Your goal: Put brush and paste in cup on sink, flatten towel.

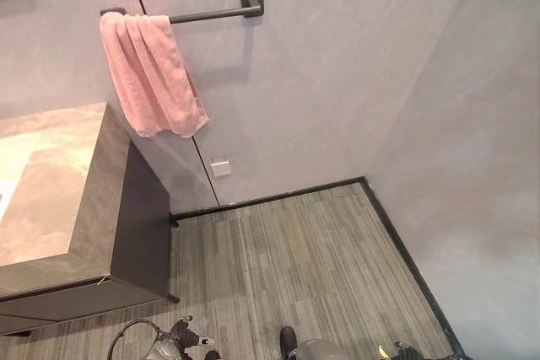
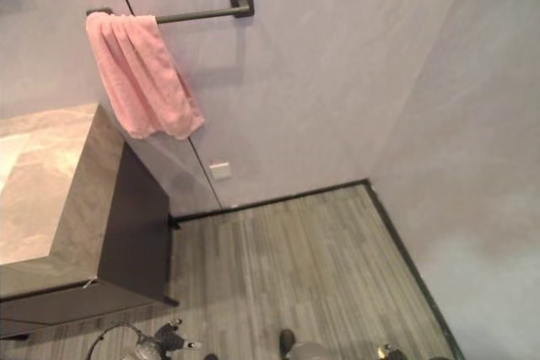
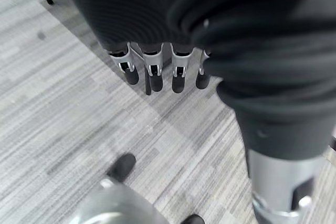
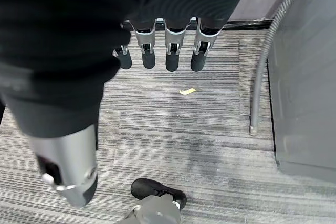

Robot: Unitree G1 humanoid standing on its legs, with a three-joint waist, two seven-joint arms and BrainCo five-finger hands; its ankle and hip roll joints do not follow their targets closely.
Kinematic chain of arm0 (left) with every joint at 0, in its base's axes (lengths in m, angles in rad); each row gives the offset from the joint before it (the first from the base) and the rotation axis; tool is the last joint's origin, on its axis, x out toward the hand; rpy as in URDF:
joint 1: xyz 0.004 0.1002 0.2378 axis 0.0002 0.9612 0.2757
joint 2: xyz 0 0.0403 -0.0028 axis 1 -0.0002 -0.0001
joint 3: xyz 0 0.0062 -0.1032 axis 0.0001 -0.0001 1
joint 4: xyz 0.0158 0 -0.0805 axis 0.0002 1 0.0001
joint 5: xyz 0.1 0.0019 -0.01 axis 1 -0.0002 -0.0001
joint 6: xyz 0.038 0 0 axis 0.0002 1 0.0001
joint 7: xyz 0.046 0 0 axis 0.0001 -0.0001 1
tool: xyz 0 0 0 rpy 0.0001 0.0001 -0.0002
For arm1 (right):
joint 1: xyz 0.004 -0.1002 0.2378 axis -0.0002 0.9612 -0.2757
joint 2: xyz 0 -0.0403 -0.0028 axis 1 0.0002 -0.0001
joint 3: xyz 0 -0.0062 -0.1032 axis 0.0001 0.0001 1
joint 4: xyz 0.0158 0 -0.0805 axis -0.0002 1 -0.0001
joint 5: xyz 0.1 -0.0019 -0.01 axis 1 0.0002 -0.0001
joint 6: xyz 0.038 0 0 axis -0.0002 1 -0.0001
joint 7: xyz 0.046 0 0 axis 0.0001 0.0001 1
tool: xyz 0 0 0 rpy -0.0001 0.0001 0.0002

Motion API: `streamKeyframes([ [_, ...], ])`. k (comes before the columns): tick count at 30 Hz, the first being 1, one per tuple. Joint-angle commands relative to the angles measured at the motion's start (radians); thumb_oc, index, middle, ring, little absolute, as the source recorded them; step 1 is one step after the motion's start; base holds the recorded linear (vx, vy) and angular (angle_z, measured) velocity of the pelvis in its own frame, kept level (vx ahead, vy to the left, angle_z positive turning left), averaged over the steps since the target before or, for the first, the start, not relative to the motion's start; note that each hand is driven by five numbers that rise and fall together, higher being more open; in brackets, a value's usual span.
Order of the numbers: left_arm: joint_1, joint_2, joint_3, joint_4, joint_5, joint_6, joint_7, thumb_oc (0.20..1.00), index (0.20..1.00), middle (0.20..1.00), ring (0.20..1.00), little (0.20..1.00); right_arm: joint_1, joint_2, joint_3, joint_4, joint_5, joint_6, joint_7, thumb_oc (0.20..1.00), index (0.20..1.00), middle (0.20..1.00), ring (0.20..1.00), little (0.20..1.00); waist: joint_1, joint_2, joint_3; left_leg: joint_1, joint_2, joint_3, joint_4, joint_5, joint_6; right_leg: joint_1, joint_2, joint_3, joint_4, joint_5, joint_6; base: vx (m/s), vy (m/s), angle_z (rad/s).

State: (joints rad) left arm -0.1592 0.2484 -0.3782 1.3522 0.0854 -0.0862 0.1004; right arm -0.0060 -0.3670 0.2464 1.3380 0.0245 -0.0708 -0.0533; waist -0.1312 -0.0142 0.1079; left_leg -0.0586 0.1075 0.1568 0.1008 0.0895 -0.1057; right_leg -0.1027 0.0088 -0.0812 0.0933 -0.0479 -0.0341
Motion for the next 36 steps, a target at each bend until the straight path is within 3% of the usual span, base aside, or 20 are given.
streamKeyframes([
  [1,-0.017,0.022,-0.02,0.001,-0.002,-0.016,0.004,1.0,1.0,1.0,1.0,1.0,-0.034,-0.008,0.004,0.045,-0.005,-0.004,-0.019,1.0,1.0,1.0,1.0,1.0,-0.003,-0.028,0.008,-0.018,-0.078,-0.063,-0.035,-0.08,0.048,0.055,-0.044,0.081,-0.029,0.024,0.099,0.05,0.076,0.32],
  [6,0.005,0.019,-0.034,0.011,0.025,-0.02,0.0,1.0,1.0,1.0,1.0,1.0,-0.046,0.008,0.002,0.026,0.009,-0.009,-0.018,1.0,1.0,1.0,1.0,1.0,0.002,-0.018,-0.015,0.011,-0.1,-0.057,-0.078,-0.092,0.078,0.058,-0.051,0.116,-0.039,0.03,0.119,0.11,0.11,-0.23],
  [18,0.0,0.025,-0.034,-0.003,0.033,-0.024,0.001,1.0,1.0,1.0,1.0,1.0,-0.061,0.044,0.047,-0.002,-0.027,-0.008,-0.01,1.0,1.0,1.0,1.0,1.0,0.024,-0.033,-0.014,0.034,-0.125,-0.021,-0.078,-0.132,0.114,0.054,-0.082,0.154,-0.022,0.027,0.153,0.05,0.094,-0.22],
  [25,-0.002,0.03,-0.051,-0.01,0.056,-0.023,-0.002,1.0,1.0,1.0,1.0,1.0,-0.06,0.047,0.041,0.013,-0.038,-0.006,-0.01,1.0,1.0,1.0,1.0,1.0,0.02,-0.027,-0.011,0.063,-0.14,-0.023,-0.084,-0.144,0.137,0.013,-0.078,0.165,0.127,0.017,0.178,0.04,0.091,-0.02],
  [26,-0.002,0.032,-0.052,-0.009,0.064,-0.021,-0.002,1.0,1.0,1.0,1.0,1.0,-0.062,0.049,0.039,0.007,-0.037,-0.008,-0.01,1.0,1.0,1.0,1.0,1.0,0.013,-0.025,0.0,0.076,-0.144,-0.028,-0.08,-0.15,0.146,-0.027,-0.078,0.174,0.223,0.049,0.185,0.01,0.065,-0.05],
  [27,-0.002,0.032,-0.052,-0.009,0.064,-0.021,-0.002,1.0,1.0,1.0,1.0,1.0,-0.062,0.049,0.039,0.007,-0.037,-0.008,-0.01,1.0,1.0,1.0,1.0,1.0,0.013,-0.025,0.0,0.076,-0.145,-0.028,-0.08,-0.15,0.146,-0.029,-0.078,0.175,0.225,0.048,0.185,0.02,0.092,-0.08],
  [29,0.002,0.037,-0.046,-0.006,0.057,-0.017,-0.003,1.0,1.0,1.0,1.0,1.0,-0.071,0.052,0.025,-0.005,-0.002,-0.013,-0.006,1.0,1.0,1.0,1.0,1.0,0.005,-0.021,0.029,0.093,-0.146,-0.028,-0.072,-0.16,0.16,-0.111,-0.064,0.163,0.361,0.11,0.184,0.01,0.091,-0.11],
  [31,0.009,0.037,-0.044,-0.004,0.054,-0.015,-0.006,1.0,1.0,1.0,1.0,1.0,-0.069,0.054,0.028,-0.025,-0.001,-0.017,-0.005,1.0,1.0,1.0,1.0,1.0,0.005,-0.017,0.033,0.099,-0.149,-0.026,-0.065,-0.168,0.162,-0.129,-0.065,0.14,0.38,0.105,0.18,0.08,0.087,-0.15],
  [33,0.019,0.035,-0.041,0.012,0.056,-0.015,-0.013,1.0,1.0,1.0,1.0,1.0,-0.07,0.053,0.03,-0.062,0.033,-0.032,0.003,1.0,1.0,1.0,1.0,1.0,-0.01,-0.018,0.033,0.114,-0.169,-0.037,-0.042,-0.194,0.167,-0.173,-0.018,0.159,0.339,0.074,0.163,0.15,0.075,-0.01],
  [34,0.019,0.035,-0.041,0.012,0.056,-0.015,-0.013,1.0,1.0,1.0,1.0,1.0,-0.07,0.052,0.03,-0.062,0.033,-0.032,0.003,1.0,1.0,1.0,1.0,1.0,-0.011,-0.017,0.034,0.116,-0.168,-0.038,-0.041,-0.196,0.167,-0.171,-0.017,0.158,0.34,0.072,0.163,0.16,0.002,-0.11],
  [36,0.024,0.033,-0.034,0.032,0.057,-0.016,-0.015,1.0,1.0,1.0,1.0,1.0,-0.071,0.05,0.019,-0.071,0.056,-0.035,0.003,1.0,1.0,1.0,1.0,1.0,-0.019,-0.027,0.03,0.139,-0.193,-0.047,-0.038,-0.23,0.163,-0.196,-0.039,0.157,0.167,0.113,0.164,0.23,-0.034,-0.04],
])
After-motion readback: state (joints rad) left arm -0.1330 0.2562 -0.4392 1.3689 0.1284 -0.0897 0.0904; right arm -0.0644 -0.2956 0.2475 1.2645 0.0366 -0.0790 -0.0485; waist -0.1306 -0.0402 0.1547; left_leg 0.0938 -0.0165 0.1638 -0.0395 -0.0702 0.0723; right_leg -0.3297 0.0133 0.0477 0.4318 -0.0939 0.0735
